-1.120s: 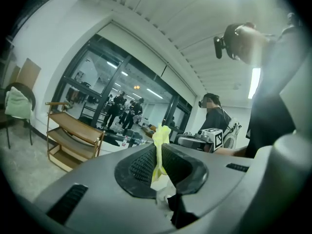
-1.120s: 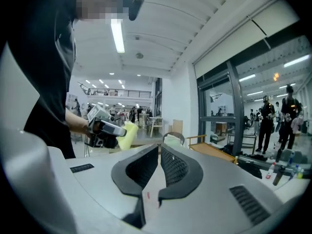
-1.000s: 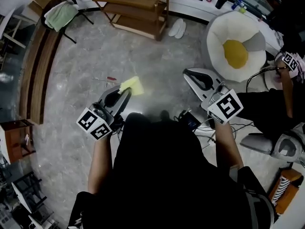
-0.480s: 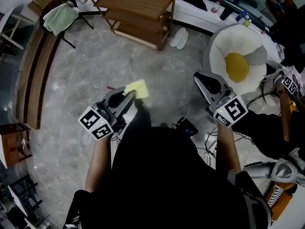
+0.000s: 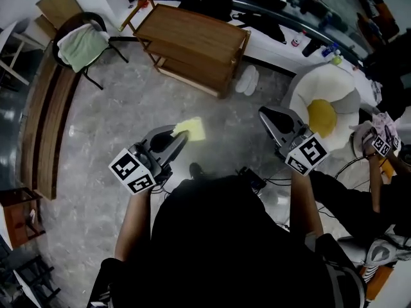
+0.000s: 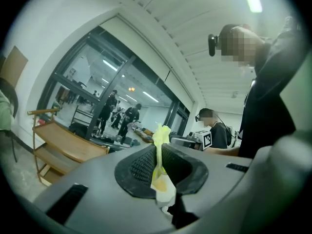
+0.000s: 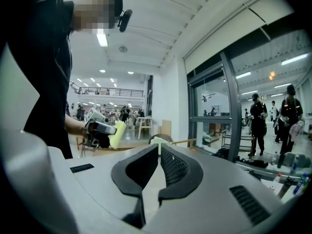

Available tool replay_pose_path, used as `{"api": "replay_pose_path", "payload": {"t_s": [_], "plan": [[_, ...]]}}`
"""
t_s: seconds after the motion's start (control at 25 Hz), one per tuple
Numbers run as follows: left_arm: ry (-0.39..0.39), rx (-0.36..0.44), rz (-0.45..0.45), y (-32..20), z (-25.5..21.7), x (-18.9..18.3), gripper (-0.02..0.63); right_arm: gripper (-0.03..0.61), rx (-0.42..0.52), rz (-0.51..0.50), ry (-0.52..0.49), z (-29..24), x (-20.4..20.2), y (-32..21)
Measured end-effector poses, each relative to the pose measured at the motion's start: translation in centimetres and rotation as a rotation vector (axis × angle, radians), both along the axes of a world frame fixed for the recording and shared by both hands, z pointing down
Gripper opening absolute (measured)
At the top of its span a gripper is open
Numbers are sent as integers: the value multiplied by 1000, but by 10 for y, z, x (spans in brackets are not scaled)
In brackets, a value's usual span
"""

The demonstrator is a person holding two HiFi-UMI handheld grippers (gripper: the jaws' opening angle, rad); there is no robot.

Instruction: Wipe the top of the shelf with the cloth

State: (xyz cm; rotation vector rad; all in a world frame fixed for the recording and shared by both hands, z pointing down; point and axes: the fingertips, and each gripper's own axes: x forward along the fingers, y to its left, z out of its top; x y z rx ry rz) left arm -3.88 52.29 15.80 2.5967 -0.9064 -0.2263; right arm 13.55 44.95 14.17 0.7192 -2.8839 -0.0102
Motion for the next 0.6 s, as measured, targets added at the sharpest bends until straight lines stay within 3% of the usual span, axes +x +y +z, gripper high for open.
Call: {"api": "replay_pose_path", "payload": {"t_s": [0.2,0.36,0.6], "plan": [[18,-22,37,-50,14,-24,34,26,-35,26,-61,-2,-31,-42],[48,-59,47,-91,25,-24,34,26,-63,22,-43,10,-40,-81],[34,-101,22,-173,38,-23,34,26,-101,-19,-67,26,-47,-159]]}}
